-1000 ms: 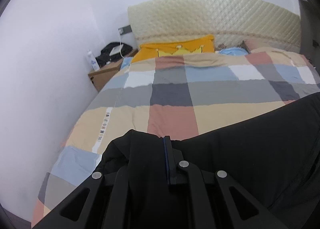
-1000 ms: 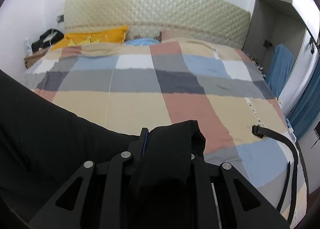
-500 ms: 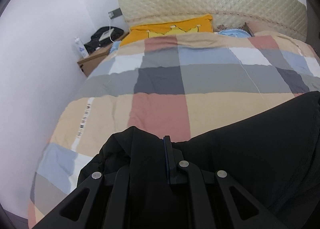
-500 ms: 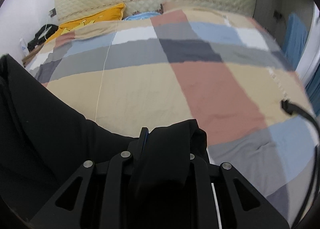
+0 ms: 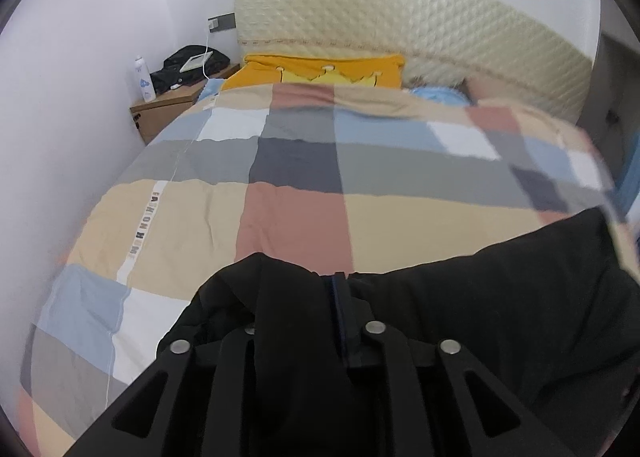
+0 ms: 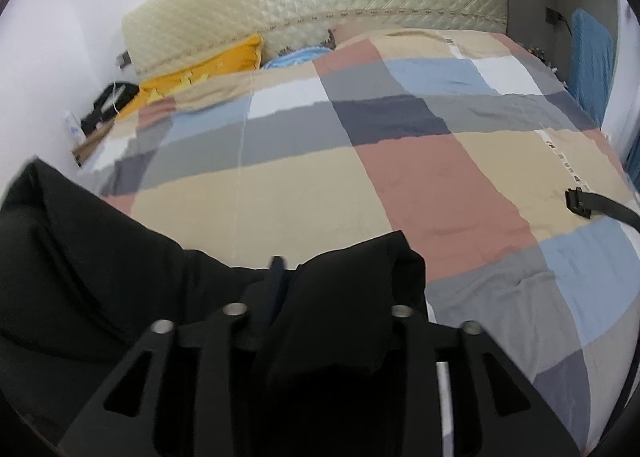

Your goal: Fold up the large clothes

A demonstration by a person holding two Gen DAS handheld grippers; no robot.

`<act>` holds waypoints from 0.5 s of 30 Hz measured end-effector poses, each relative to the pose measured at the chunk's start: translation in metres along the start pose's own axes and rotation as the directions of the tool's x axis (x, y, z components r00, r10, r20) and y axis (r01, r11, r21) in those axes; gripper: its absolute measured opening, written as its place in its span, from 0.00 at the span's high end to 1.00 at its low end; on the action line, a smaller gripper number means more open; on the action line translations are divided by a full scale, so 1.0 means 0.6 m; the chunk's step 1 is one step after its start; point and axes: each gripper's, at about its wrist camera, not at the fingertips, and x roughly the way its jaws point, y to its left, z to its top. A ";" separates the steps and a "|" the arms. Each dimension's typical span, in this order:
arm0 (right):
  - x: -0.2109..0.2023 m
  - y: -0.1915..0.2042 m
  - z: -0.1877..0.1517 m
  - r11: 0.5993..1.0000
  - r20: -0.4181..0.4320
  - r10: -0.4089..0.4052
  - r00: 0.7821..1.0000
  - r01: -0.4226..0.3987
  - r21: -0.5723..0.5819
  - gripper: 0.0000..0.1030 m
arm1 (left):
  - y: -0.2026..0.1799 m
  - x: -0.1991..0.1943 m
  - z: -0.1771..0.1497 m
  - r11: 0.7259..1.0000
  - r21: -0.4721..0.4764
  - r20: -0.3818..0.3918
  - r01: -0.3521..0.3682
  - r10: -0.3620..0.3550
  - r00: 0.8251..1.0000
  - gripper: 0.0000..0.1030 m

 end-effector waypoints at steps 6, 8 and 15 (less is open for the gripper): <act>-0.093 0.017 0.009 0.996 0.033 0.067 0.997 -0.065 -0.054 0.00 | 0.036 -0.115 -0.006 0.994 -0.007 0.006 0.112 -0.112 0.994 0.15; -0.124 0.014 0.012 0.997 0.067 0.057 0.996 -0.054 -0.049 0.00 | 0.053 -0.159 -0.006 0.993 -0.026 0.045 0.119 -0.117 0.992 0.15; -0.225 0.038 0.047 0.996 0.179 0.091 0.980 -0.087 -0.033 0.00 | 0.004 -0.280 0.028 0.993 0.055 0.196 0.108 -0.117 0.974 0.15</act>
